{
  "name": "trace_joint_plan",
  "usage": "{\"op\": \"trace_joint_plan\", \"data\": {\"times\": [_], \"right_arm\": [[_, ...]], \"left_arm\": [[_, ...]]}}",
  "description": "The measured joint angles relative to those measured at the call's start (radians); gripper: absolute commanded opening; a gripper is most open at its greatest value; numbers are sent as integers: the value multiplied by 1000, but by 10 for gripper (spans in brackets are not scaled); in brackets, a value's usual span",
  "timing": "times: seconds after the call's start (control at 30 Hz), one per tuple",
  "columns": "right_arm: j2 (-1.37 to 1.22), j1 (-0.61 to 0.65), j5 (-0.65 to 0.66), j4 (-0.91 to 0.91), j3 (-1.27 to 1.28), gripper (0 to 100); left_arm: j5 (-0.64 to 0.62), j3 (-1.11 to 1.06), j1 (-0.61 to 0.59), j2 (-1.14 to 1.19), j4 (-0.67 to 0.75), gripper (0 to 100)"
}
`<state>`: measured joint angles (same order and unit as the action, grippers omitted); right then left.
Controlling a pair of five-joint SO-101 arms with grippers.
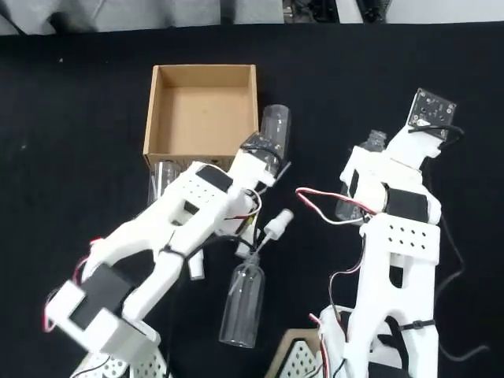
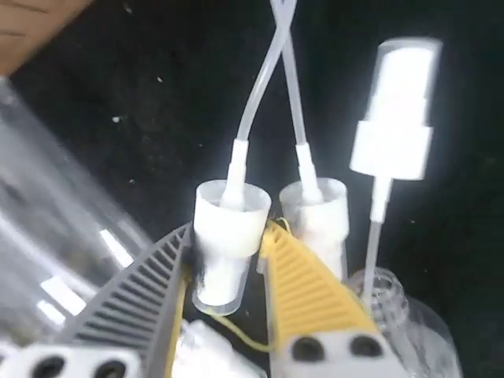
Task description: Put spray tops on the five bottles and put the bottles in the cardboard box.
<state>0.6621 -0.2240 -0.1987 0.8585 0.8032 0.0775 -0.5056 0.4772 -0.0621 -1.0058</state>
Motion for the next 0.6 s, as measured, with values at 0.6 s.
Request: {"op": "trace_joint_plan", "data": {"times": [0.6], "right_arm": [[0,0,0,-40,32,81]], "left_arm": [[-183,-92,-49,-250,-2,30]]}}
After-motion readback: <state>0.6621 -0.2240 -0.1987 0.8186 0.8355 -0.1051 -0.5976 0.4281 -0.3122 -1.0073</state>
